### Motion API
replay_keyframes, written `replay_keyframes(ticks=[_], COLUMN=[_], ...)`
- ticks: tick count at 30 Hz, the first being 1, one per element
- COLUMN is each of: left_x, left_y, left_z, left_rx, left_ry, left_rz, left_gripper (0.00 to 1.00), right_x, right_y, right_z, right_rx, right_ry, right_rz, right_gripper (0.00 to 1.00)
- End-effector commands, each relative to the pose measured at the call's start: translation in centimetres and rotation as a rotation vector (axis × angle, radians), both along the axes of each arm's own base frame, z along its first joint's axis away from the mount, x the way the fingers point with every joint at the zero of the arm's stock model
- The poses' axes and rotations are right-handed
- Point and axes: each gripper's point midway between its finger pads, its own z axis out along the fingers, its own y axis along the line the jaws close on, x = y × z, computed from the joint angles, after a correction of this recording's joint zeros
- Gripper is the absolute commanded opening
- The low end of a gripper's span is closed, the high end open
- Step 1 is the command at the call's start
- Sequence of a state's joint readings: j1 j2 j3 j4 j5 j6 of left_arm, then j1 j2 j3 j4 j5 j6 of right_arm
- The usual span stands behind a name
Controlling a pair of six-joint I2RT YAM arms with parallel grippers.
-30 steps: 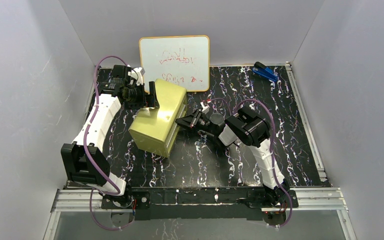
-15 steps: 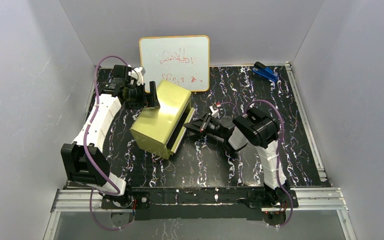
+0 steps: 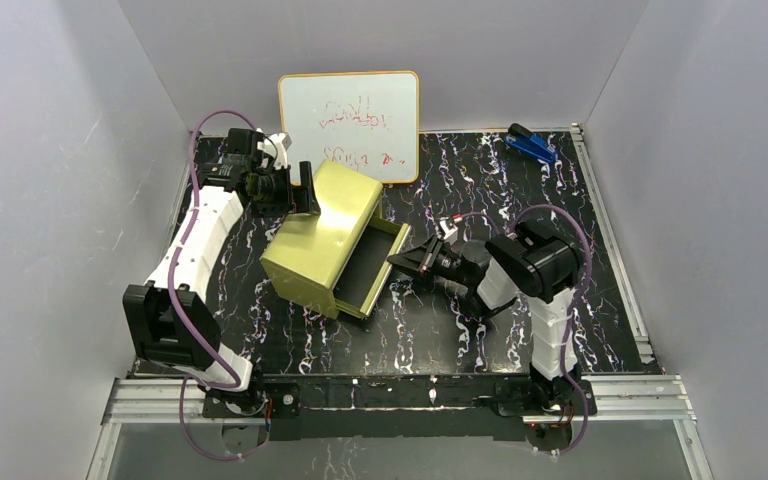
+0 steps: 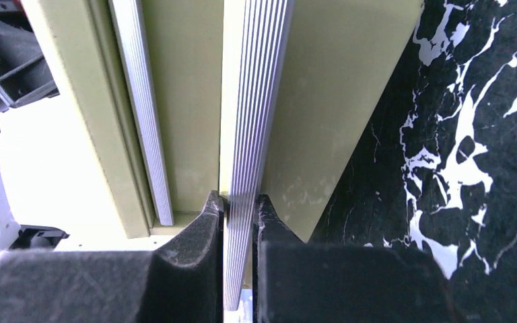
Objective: Organize the makeup
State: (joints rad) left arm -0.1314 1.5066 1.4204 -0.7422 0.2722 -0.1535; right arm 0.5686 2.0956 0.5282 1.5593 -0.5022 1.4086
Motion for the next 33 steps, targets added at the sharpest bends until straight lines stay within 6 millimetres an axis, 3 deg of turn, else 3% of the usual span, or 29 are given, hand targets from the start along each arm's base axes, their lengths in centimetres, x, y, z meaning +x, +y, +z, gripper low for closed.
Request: replay_keyframes(ticks=[1, 5, 6, 8, 10, 12, 15, 19, 22, 29, 32, 33], left_x=[-0.9, -0.9, -0.9, -0.9, -0.9, -0.8, -0.8, -0.9, -0.7, -0.4, -0.4, -0.4], left_y=[2.2, 2.3, 2.3, 2.3, 2.3, 2.3, 2.3, 2.3, 2.2, 1.9, 1.9, 1.9], left_z=[-2.4, -2.3, -2.3, -2.3, -2.4, -2.3, -2.2, -2.1, -2.1, -1.8, -1.7, -1.7], left_rx=[0.119, 0.126, 0.127, 0.128, 0.128, 0.128, 0.128, 0.127, 0.121, 0.108, 0.107, 0.107], left_ry=[0.093, 0.091, 0.092, 0.09, 0.092, 0.088, 0.084, 0.08, 0.079, 0.071, 0.069, 0.067], left_rz=[0.026, 0.028, 0.029, 0.029, 0.028, 0.028, 0.028, 0.027, 0.025, 0.018, 0.018, 0.018], left_gripper=[0.99, 0.99, 0.98, 0.98, 0.99, 0.99, 0.98, 0.98, 0.98, 0.99, 0.98, 0.98], right_x=[-0.6, -1.0, -1.1, -1.3, -1.4, -1.2, -1.0, 1.3, 2.5, 3.4, 2.7, 2.3], right_y=[-1.1, -2.0, -2.3, -2.6, -2.8, -3.1, -4.4, -7.4, -10.7, -18.1, -19.5, -19.6], right_z=[1.3, 1.5, 1.6, 1.6, 1.8, 2.7, 2.7, 6.7, 8.2, 5.3, 3.3, 2.7], right_rx=[-0.039, -0.115, -0.138, -0.191, -0.245, -0.304, -0.478, -0.74, -0.986, -1.473, -1.558, -1.56], right_ry=[-0.206, -0.225, -0.233, -0.263, -0.285, -0.315, -0.309, -0.409, -0.417, -0.257, -0.183, -0.169], right_rz=[-0.001, 0.012, 0.014, 0.037, 0.058, 0.069, 0.08, 0.004, -0.022, -0.006, 0.023, 0.037], right_gripper=[0.01, 0.01, 0.08, 0.52, 0.86, 0.98, 0.99, 0.99, 0.98, 0.86, 0.69, 0.67])
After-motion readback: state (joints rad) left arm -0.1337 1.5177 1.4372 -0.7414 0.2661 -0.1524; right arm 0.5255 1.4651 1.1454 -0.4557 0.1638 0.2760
